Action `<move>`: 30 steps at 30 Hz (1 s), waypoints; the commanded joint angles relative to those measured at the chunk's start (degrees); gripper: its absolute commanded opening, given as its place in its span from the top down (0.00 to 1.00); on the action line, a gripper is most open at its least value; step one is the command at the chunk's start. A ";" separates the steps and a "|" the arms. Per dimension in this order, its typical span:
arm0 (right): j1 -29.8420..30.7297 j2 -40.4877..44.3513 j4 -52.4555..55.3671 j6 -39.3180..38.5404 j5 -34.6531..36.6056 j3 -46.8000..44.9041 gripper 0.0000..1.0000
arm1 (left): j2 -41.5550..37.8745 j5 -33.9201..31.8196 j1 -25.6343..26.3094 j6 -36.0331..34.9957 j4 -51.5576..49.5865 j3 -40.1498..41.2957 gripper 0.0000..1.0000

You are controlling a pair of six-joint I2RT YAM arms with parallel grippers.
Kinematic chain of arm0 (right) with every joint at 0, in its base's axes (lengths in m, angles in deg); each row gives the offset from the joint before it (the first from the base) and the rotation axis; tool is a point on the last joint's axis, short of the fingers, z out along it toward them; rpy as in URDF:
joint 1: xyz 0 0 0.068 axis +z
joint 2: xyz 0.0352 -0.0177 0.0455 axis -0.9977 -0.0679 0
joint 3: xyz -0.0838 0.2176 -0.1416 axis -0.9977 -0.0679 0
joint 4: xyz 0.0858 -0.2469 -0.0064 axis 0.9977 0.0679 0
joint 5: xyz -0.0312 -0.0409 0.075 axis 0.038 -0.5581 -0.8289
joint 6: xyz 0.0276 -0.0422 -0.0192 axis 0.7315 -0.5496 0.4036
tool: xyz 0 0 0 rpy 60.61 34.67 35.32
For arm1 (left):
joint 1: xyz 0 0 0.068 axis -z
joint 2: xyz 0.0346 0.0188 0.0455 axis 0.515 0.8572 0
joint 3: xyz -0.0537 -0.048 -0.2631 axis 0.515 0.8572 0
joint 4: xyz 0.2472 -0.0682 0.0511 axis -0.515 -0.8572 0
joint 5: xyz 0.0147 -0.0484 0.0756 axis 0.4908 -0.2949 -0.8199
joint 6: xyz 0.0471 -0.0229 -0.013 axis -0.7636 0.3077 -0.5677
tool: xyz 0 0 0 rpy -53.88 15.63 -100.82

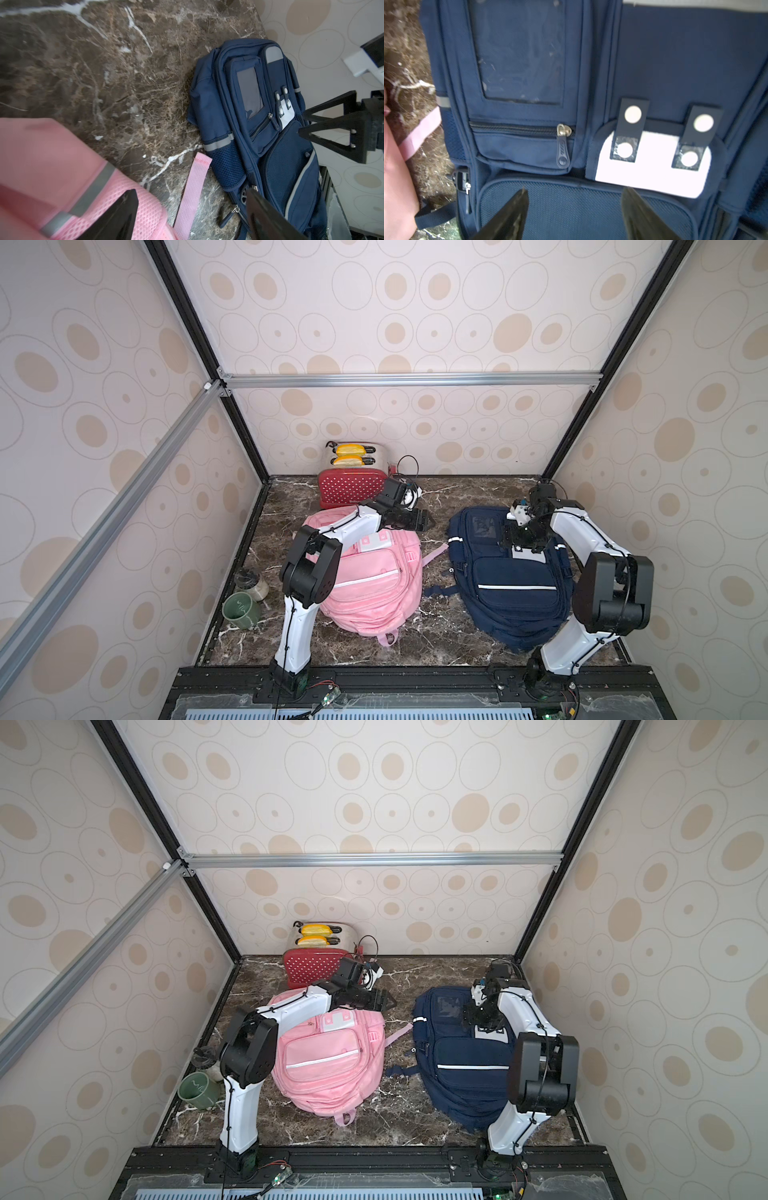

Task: Zip up the backpack
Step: Adjust the backpack at the center of the board.

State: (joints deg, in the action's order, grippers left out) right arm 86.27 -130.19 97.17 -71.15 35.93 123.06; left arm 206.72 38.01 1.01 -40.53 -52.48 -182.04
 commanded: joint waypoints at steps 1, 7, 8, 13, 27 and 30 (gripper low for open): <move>-0.22 0.86 2.64 -0.67 1.66 -1.41 0.24 | 2.45 0.38 1.86 3.88 -3.94 -3.02 0.17; -0.23 0.84 2.28 2.36 -1.17 -2.36 0.24 | 3.95 -1.06 4.12 6.06 -5.52 -5.83 0.18; -0.24 1.34 2.07 2.55 -0.94 -2.82 0.24 | 4.39 -1.45 4.68 5.93 -6.40 -6.32 0.19; -0.17 4.68 2.15 3.21 1.52 -5.69 0.24 | 7.75 -0.91 6.13 6.12 -8.21 -8.91 0.20; -9.99 19.59 1.70 8.25 10.89 -15.28 0.23 | 15.01 2.82 7.41 7.94 -6.19 -15.61 0.22; -14.30 20.23 0.59 8.80 10.92 -17.62 0.22 | 15.82 3.66 7.88 8.50 -4.94 -16.86 0.23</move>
State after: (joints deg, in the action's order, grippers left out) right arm 74.88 -110.76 97.41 -64.07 45.32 107.68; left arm 221.54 40.15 8.03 -33.10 -58.42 -195.96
